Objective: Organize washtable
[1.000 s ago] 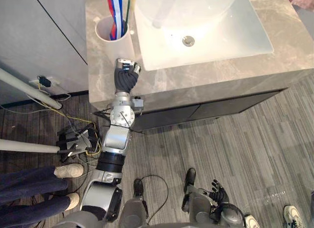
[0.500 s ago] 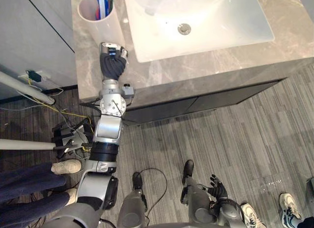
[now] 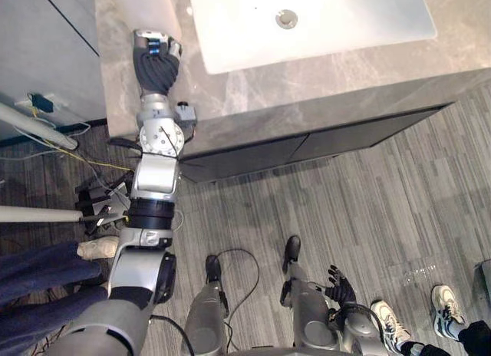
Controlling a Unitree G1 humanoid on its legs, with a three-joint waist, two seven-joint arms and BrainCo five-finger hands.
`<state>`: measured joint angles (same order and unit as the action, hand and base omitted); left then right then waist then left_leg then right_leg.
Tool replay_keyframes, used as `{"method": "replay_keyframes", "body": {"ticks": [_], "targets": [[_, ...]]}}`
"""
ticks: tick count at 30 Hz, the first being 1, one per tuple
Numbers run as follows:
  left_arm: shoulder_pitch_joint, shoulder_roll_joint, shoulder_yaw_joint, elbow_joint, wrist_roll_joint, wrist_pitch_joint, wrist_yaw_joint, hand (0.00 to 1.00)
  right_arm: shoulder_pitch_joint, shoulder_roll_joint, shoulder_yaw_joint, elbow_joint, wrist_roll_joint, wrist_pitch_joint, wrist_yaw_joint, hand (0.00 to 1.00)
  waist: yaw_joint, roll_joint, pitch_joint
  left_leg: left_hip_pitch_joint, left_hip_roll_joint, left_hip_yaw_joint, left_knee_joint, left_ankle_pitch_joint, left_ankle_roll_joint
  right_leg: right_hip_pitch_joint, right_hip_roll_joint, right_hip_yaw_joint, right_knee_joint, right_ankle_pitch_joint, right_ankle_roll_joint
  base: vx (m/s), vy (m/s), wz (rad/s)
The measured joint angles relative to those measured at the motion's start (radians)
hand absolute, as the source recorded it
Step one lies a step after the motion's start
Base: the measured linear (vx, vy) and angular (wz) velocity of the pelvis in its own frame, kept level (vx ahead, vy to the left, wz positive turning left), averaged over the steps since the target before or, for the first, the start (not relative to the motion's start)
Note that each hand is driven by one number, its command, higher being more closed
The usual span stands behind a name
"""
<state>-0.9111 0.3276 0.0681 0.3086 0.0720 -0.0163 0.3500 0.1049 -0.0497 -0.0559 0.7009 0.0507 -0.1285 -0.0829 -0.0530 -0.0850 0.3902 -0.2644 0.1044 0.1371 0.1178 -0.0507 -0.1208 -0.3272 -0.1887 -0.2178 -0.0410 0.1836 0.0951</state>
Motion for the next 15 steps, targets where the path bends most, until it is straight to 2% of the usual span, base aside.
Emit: {"method": "replay_keyframes", "body": {"ticks": [6,7,8,9,10,11,15], "targets": [[-0.145,0.096,-0.055,0.104,-0.060,0.010,0.001,1.00,-0.001,-0.005,0.028,-0.015,0.019,-0.003,-0.002,0.00,-0.003,-0.029,0.018,-0.035,-0.007,-0.002,-0.059,0.042,-0.020,-0.051,-0.003,0.009,-0.033,0.004,0.011,-0.08,-0.028,0.01],[-0.181,0.116,-0.069,0.134,-0.067,0.011,-0.001,1.00,-0.001,-0.006,0.028,-0.018,0.020,-0.004,-0.002,0.00,-0.004,-0.034,0.022,-0.039,-0.010,-0.003,-0.085,0.045,-0.023,-0.065,-0.003,0.014,-0.039,-0.010,0.031,-0.10,-0.063,-0.04],[-0.206,0.137,-0.069,0.156,-0.075,0.010,0.000,1.00,-0.007,-0.010,0.031,-0.019,0.022,-0.007,-0.002,0.00,-0.010,-0.030,0.027,-0.037,0.002,-0.015,-0.124,0.046,-0.023,-0.072,0.006,0.008,-0.052,-0.055,0.089,-0.08,-0.090,-0.12],[-0.219,0.152,-0.069,0.163,-0.081,0.010,0.000,1.00,-0.015,-0.015,0.033,-0.021,0.029,-0.009,0.000,0.00,-0.010,-0.016,0.033,-0.036,0.024,-0.014,-0.153,0.059,-0.020,-0.085,0.029,0.006,-0.021,-0.038,0.058,-0.09,-0.078,0.11],[-0.259,0.173,-0.073,0.193,-0.082,0.011,-0.001,1.00,-0.026,-0.016,0.034,-0.023,0.041,-0.018,-0.002,0.00,-0.029,-0.018,0.046,-0.036,0.029,-0.031,-0.177,0.104,-0.038,-0.089,0.033,0.017,0.087,-0.032,-0.007,-0.06,-0.062,0.27],[-0.294,0.187,-0.074,0.211,-0.085,0.011,0.001,1.00,-0.031,-0.018,0.036,-0.015,0.040,-0.019,-0.003,0.00,-0.038,-0.031,0.051,-0.040,0.024,-0.043,-0.200,0.126,-0.055,-0.087,0.041,0.015,0.057,-0.029,-0.027,-0.06,-0.046,0.27],[-0.308,0.250,-0.073,0.224,-0.101,0.013,0.000,1.00,-0.027,-0.032,0.036,0.007,0.055,-0.018,-0.004,0.00,-0.036,-0.029,0.052,-0.052,0.032,-0.035,-0.211,0.158,-0.042,-0.091,0.063,0.024,-0.006,-0.011,-0.015,-0.09,-0.048,-0.29]]}}
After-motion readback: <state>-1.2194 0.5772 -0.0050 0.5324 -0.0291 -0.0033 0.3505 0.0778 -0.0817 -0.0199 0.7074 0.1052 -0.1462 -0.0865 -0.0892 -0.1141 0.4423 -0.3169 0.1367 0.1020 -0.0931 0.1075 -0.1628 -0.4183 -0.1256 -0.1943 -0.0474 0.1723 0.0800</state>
